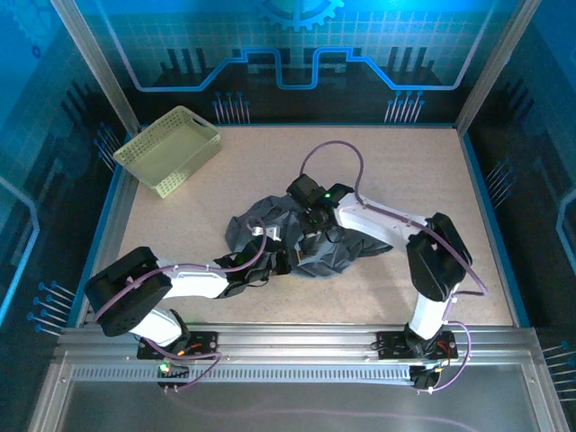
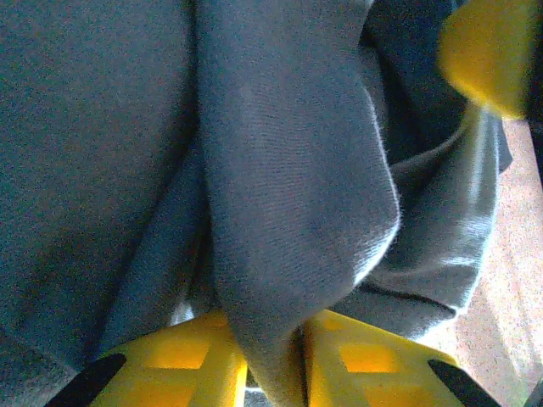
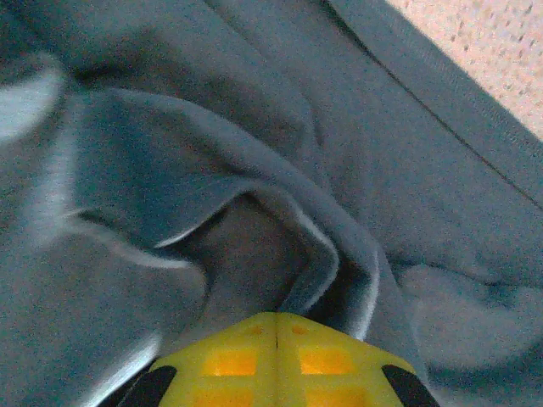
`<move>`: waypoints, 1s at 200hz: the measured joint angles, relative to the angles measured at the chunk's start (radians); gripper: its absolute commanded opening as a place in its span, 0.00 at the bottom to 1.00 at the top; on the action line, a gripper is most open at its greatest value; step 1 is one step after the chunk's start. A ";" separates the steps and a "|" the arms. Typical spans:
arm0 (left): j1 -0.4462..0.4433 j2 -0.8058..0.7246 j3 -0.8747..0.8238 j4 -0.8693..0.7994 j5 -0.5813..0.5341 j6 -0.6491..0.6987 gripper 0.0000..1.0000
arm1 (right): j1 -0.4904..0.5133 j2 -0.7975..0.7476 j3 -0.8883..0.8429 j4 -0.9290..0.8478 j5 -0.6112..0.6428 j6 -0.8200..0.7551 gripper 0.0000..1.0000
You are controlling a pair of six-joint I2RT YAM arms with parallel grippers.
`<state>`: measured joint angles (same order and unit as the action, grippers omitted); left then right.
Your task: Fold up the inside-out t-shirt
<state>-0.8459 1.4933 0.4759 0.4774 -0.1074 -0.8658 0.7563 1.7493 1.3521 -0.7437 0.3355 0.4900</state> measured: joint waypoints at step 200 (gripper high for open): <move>0.000 -0.142 0.289 -0.383 -0.093 0.297 0.64 | -0.180 -0.386 -0.289 0.079 -0.240 -0.012 0.00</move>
<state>-0.8459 1.3514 0.7647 0.0940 -0.2005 -0.5686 0.5766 1.3628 1.0634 -0.6643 0.0959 0.4778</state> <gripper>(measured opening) 0.649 0.065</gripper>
